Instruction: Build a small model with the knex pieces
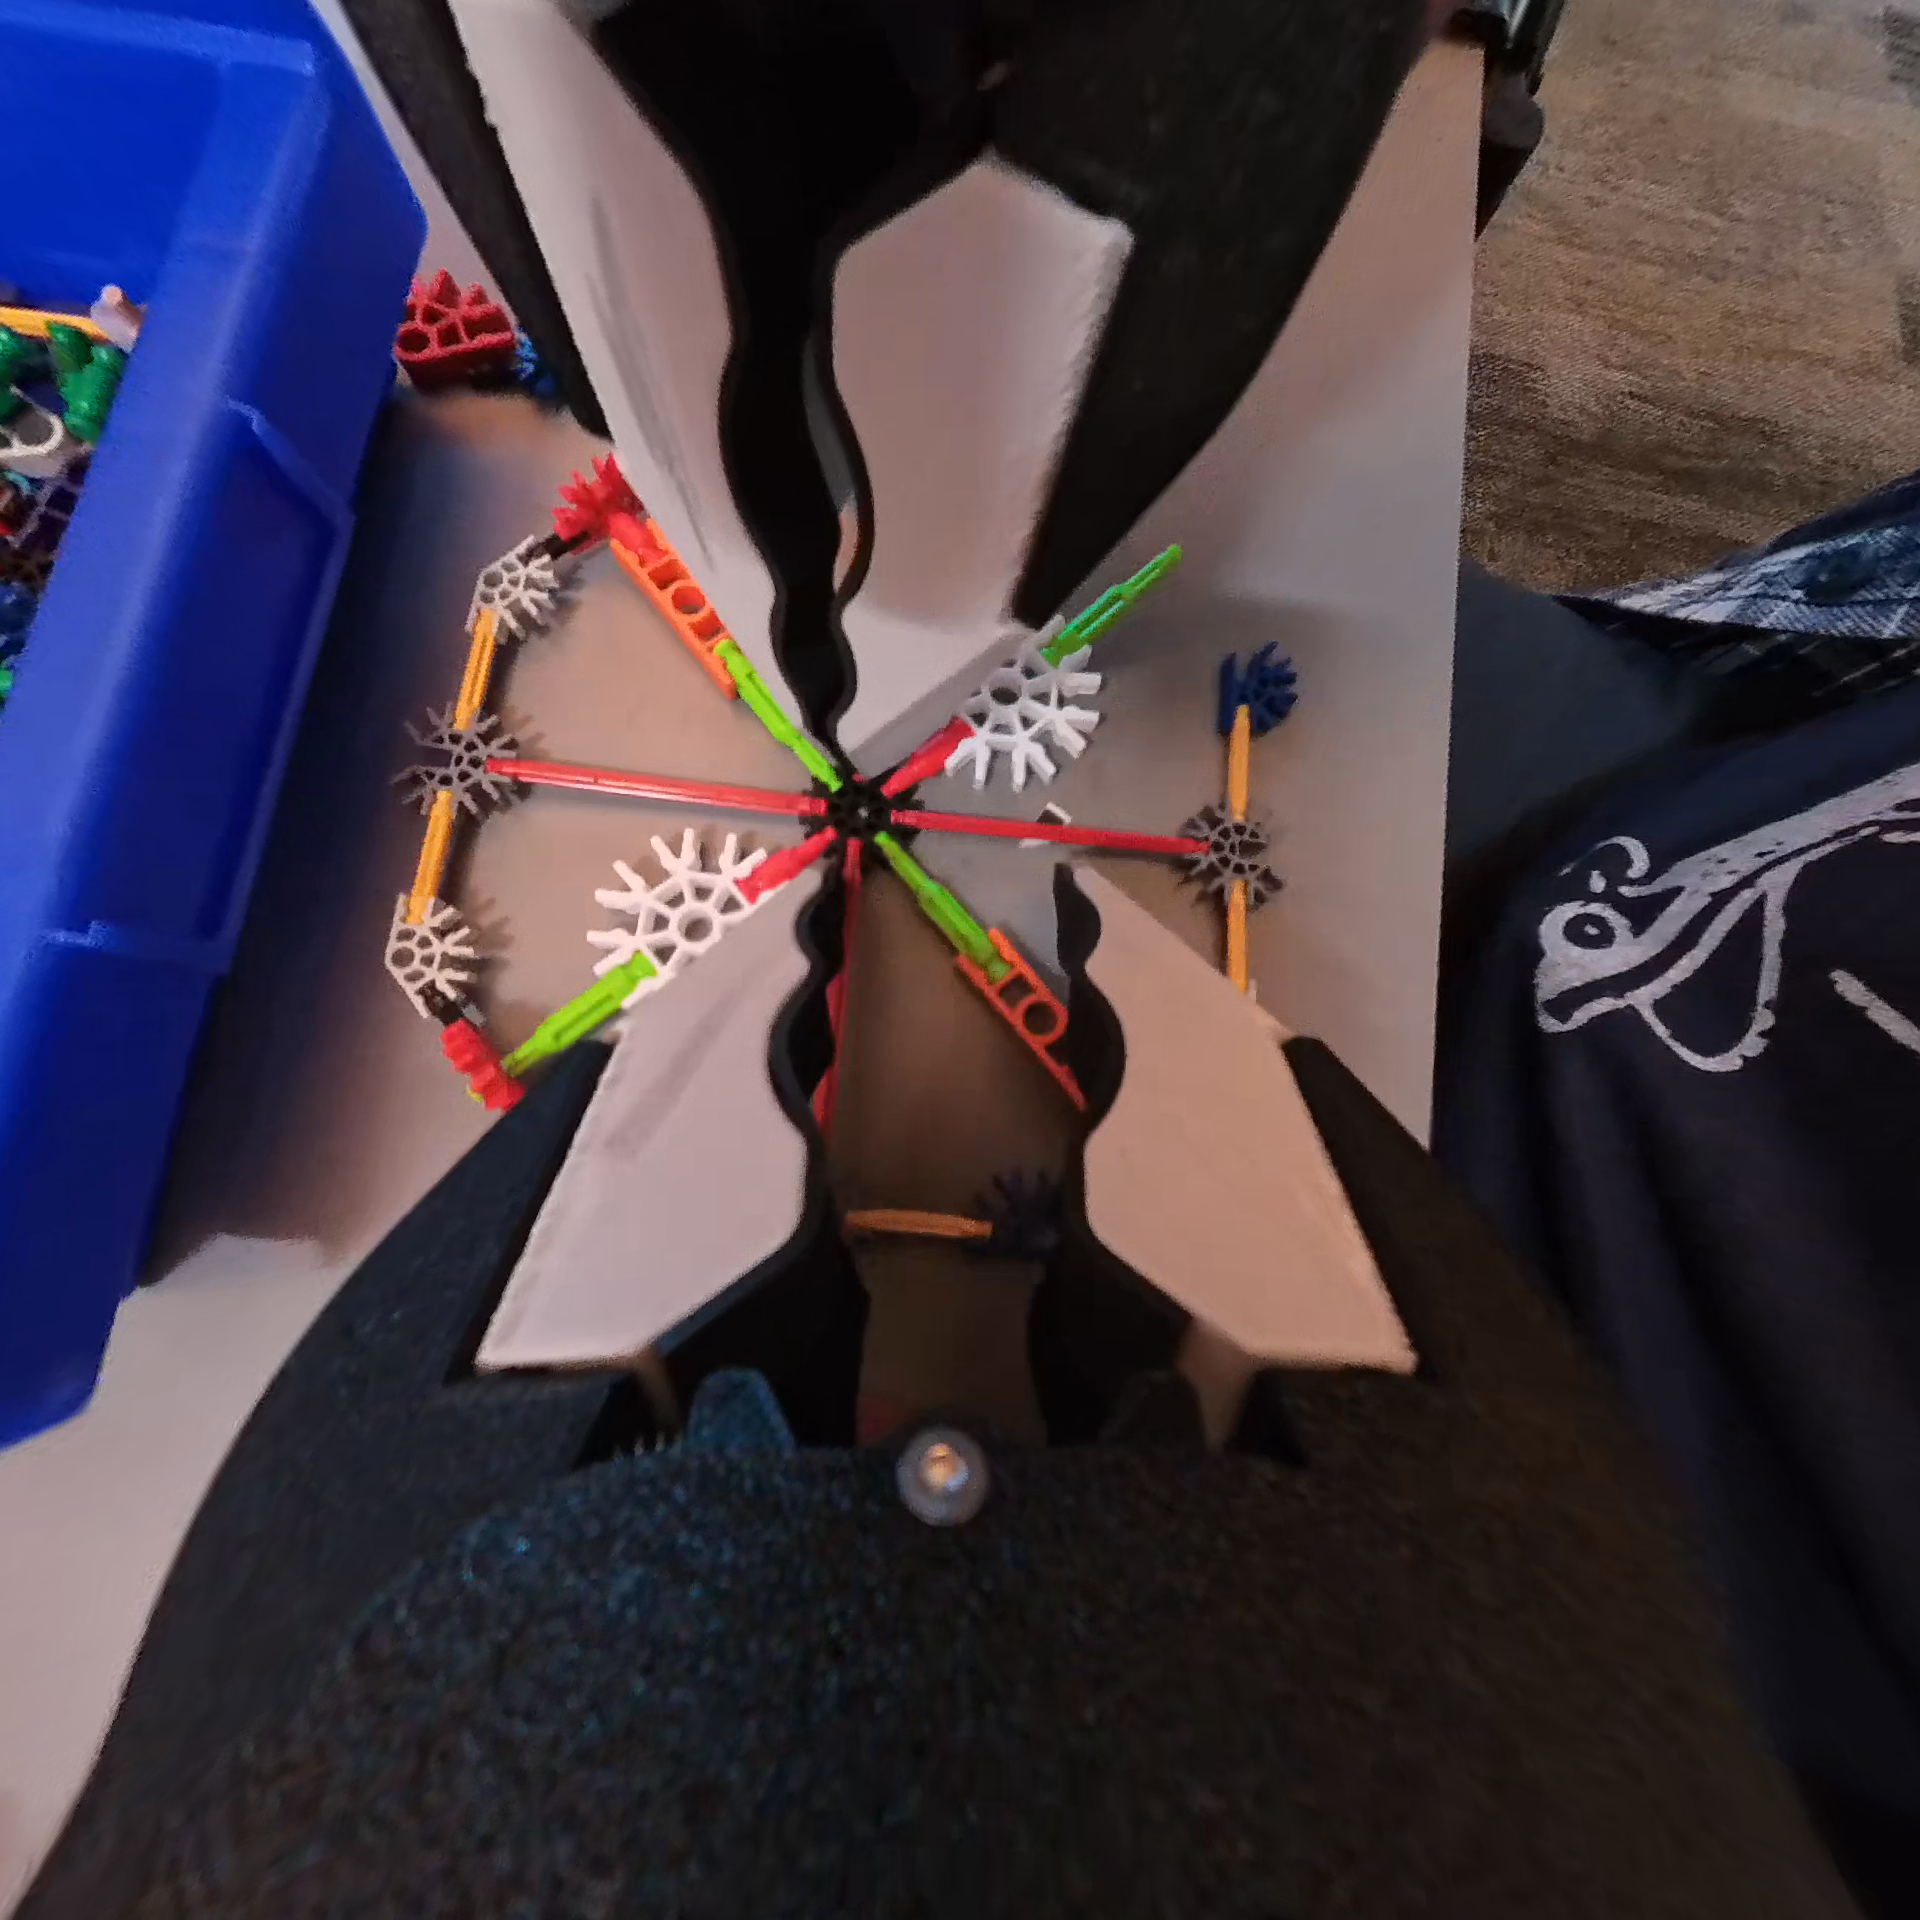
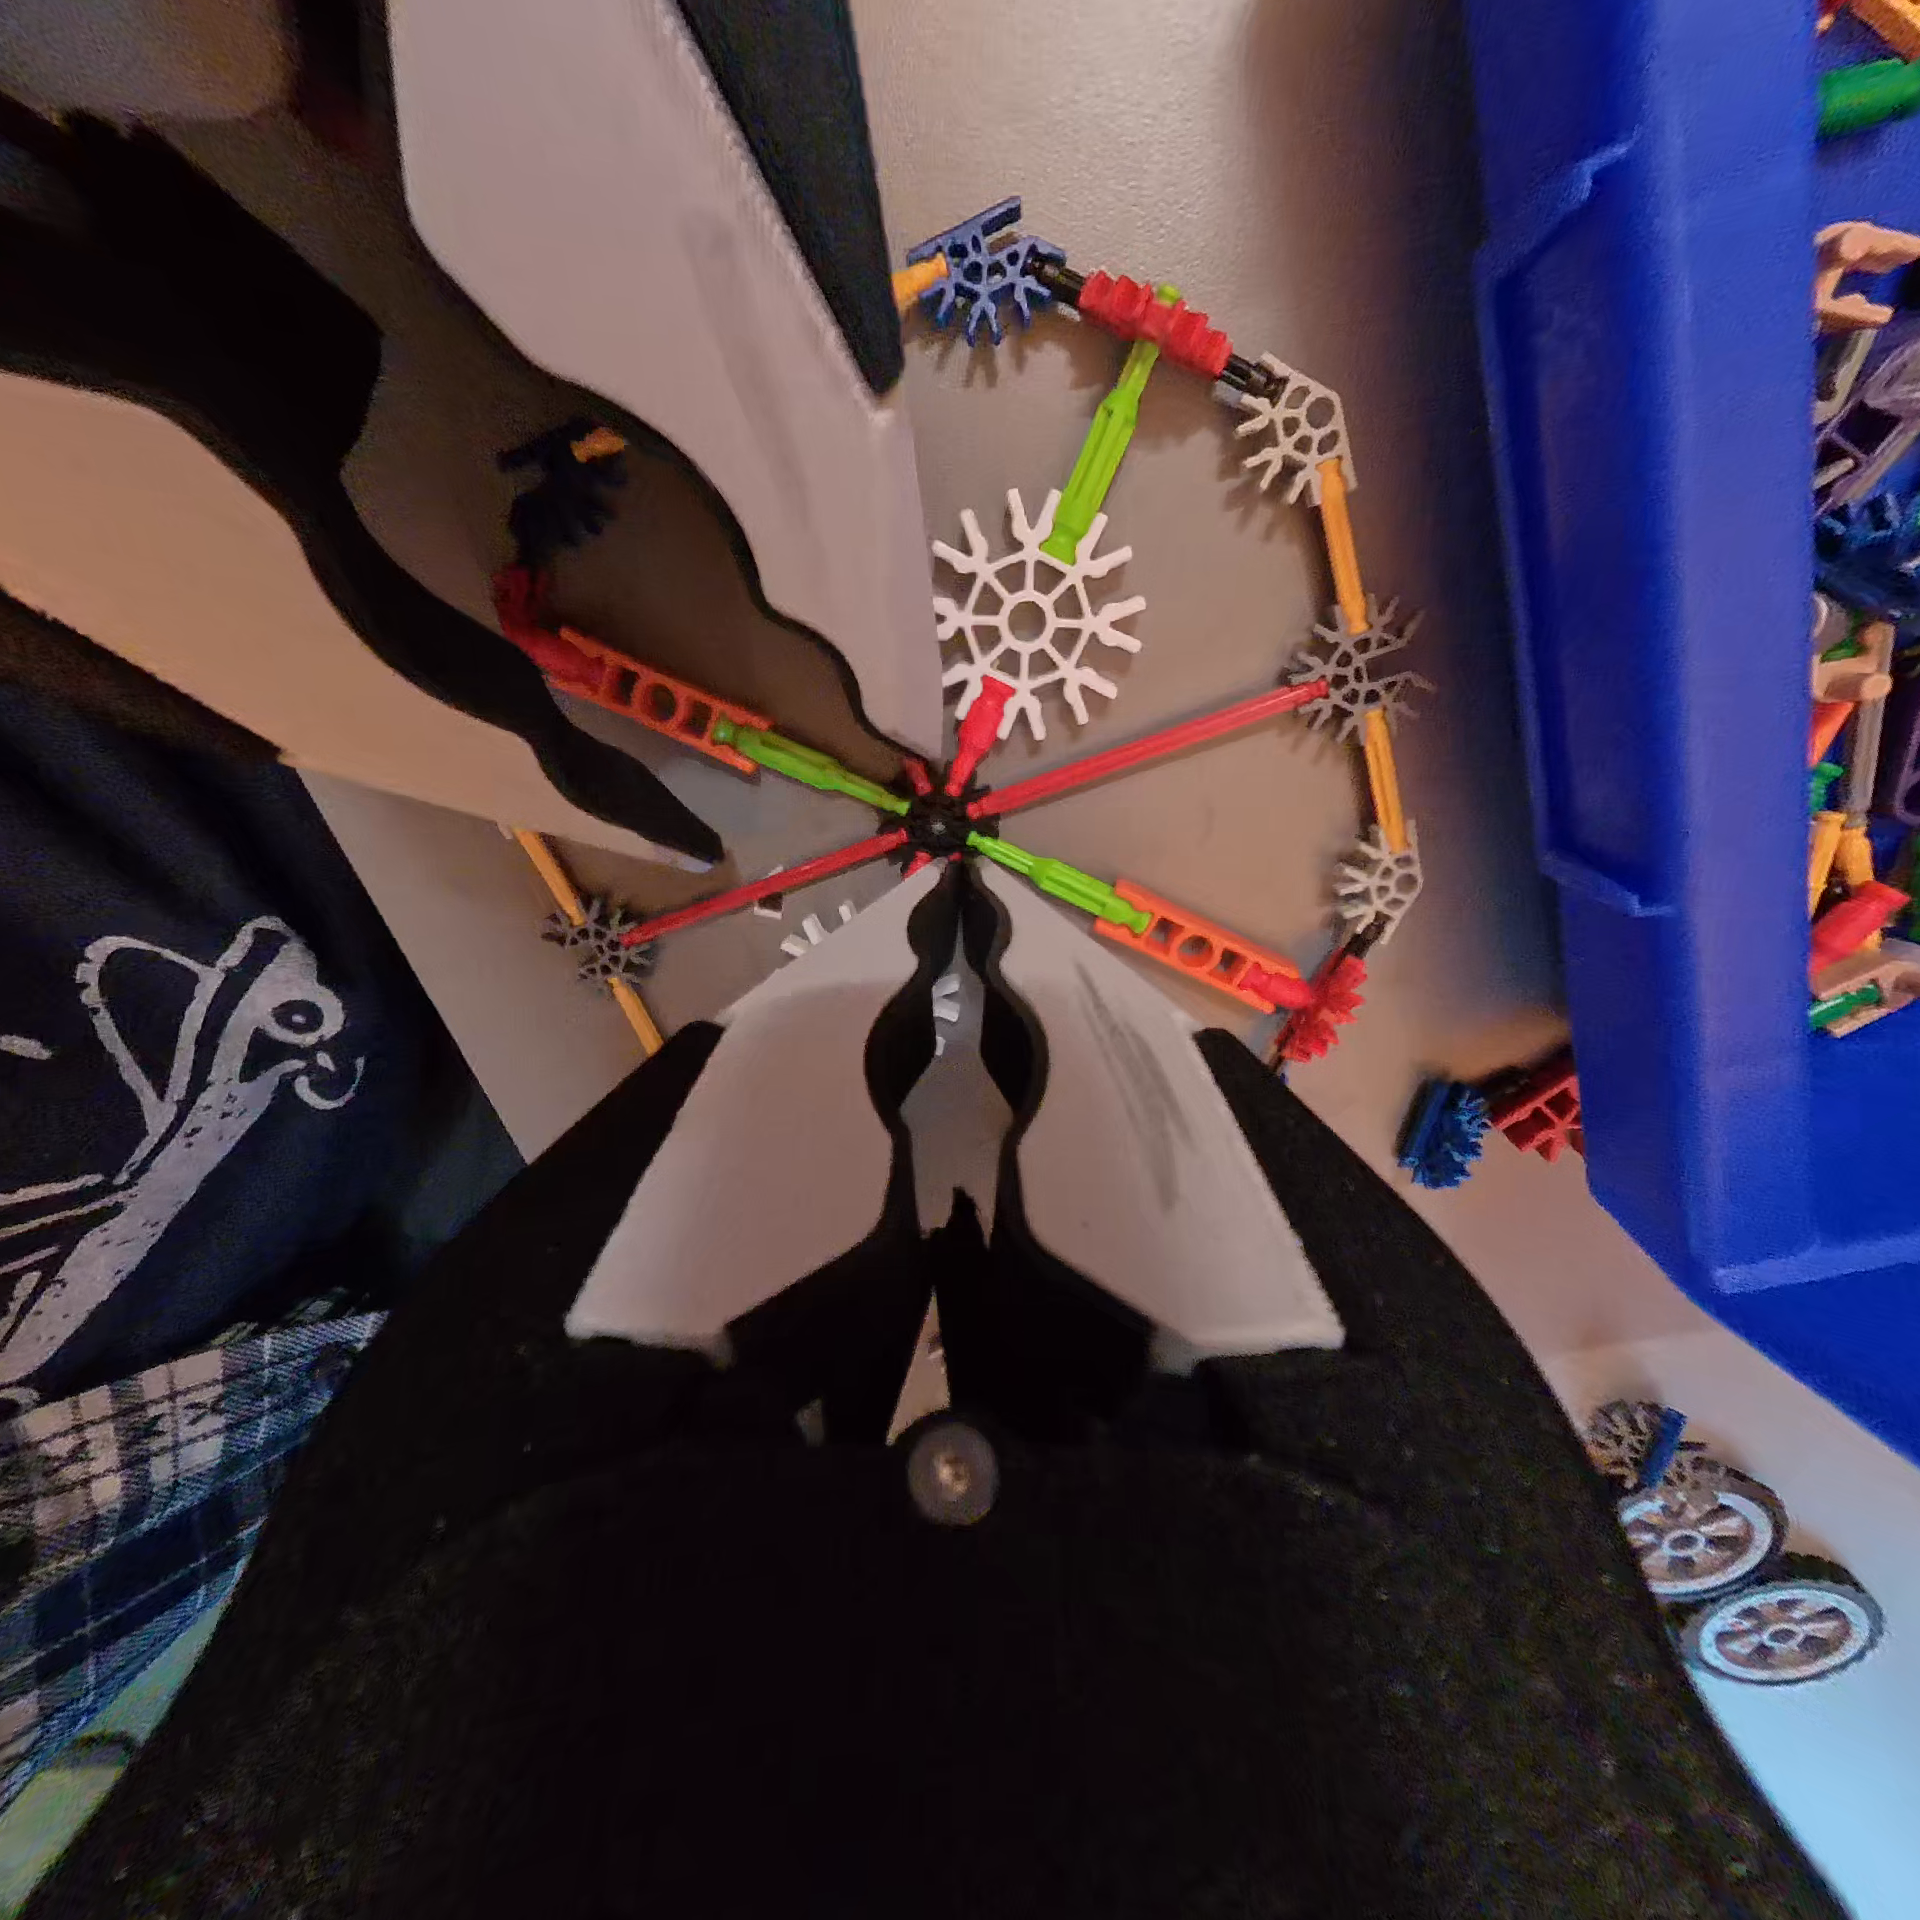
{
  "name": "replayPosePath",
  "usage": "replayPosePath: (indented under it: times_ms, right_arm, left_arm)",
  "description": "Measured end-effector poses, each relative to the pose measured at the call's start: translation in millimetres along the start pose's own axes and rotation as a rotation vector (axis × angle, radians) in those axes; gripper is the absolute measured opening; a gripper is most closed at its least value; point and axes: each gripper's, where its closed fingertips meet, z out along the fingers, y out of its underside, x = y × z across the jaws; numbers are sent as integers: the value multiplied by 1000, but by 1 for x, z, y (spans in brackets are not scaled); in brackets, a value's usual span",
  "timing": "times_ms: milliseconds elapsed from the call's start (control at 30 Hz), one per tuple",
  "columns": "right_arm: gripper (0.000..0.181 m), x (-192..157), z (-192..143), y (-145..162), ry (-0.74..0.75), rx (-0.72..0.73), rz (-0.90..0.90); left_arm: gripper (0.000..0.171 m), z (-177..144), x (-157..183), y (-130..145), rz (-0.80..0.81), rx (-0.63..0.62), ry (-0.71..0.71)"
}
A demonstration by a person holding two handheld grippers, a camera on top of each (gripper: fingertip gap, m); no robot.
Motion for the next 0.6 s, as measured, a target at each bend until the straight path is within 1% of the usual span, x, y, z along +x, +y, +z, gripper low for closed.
replayPosePath:
  times_ms: [133, 367, 500, 600]
  right_arm:
    - [0, 0, 0, 0, 27, -64, -6]
    - [0, 2, 1, -1, 119, -183, -3]
    - [0, 3, 1, -2, 142, -169, 5]
    - [0, 4, -3, -2, 101, -94, 65]
  left_arm:
    - [41, -4, -1, 5, -18, 0, 0]
    - [51, -6, 4, 8, 39, 0, -6]
    - [51, -6, 3, 10, 62, -6, -19]
    - [49, -7, 2, 10, 44, 0, -11]
